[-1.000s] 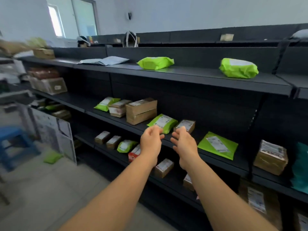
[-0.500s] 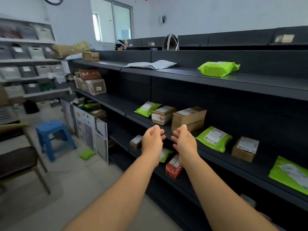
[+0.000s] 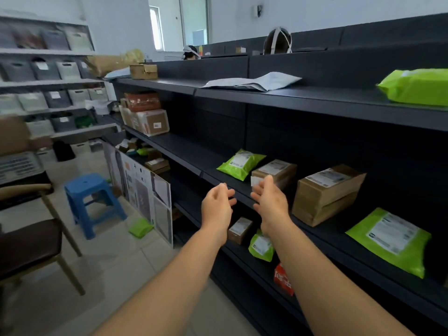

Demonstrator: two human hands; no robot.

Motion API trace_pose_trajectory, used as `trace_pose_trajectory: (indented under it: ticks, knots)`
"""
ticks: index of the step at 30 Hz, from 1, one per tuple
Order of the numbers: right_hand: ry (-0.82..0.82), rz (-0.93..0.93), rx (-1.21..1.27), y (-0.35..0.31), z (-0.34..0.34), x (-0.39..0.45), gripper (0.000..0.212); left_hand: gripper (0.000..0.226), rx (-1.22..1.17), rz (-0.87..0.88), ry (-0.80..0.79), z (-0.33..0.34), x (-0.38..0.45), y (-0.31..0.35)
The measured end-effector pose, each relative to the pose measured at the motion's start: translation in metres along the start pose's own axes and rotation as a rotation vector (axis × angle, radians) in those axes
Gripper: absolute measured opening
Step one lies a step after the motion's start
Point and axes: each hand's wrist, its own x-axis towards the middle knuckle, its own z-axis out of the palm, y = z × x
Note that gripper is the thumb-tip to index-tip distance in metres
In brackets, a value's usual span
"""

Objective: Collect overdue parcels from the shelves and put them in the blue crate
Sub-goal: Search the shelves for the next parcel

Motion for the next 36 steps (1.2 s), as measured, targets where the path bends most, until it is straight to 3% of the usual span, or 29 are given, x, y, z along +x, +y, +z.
trace_pose_trajectory:
  ticks: [6, 11, 18, 24, 27, 36]
  knots:
    - [0.015, 0.017, -0.017, -0.014, 0.046, 0.095, 0.044, 0.019, -0.029, -0.043, -0.003, 0.017, 0.100, 0.011]
    - [0.018, 0.023, -0.060, -0.012, 0.074, 0.152, 0.028, 0.019, -0.011, -0.048, -0.032, 0.022, 0.172, 0.010]
    - [0.146, 0.059, -0.080, 0.010, 0.101, 0.226, 0.053, 0.023, 0.073, -0.077, -0.116, 0.033, 0.269, -0.012]
    - [0.246, 0.112, -0.106, 0.018, 0.122, 0.295, 0.053, 0.046, 0.215, -0.106, -0.284, 0.045, 0.355, -0.023]
    - [0.282, 0.147, -0.115, 0.031, 0.127, 0.317, 0.062, 0.048, 0.277, -0.108, -0.368, 0.046, 0.393, -0.029]
    - [0.447, 0.165, -0.144, 0.068, 0.126, 0.355, 0.063, 0.050, 0.310, -0.184, -0.594, 0.064, 0.454, -0.062]
